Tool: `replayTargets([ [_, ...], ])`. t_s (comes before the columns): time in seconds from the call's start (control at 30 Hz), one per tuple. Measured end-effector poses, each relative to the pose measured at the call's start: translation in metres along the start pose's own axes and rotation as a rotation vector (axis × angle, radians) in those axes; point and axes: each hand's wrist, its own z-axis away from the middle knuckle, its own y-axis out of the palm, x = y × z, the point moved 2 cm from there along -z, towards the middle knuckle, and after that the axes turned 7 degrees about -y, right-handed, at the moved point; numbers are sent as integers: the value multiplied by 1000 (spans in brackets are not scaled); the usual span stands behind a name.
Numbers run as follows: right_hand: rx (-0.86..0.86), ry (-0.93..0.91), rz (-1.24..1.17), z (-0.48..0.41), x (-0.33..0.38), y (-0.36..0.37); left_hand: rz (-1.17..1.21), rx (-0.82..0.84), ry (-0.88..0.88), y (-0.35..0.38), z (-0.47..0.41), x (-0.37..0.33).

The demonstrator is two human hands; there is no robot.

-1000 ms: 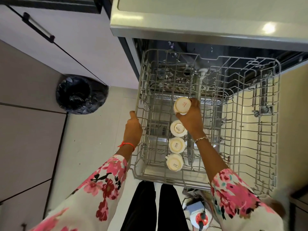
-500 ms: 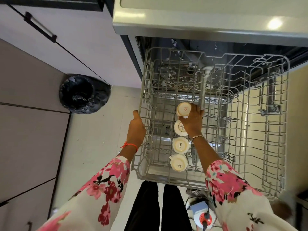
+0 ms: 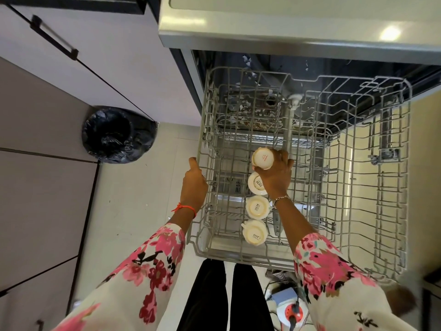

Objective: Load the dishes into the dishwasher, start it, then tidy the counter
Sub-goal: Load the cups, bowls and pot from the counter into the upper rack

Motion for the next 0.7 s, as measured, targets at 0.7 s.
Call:
replayTargets([
  [0.7, 195, 8, 209, -23, 17, -7, -1, -13, 16, 2, -1, 1],
])
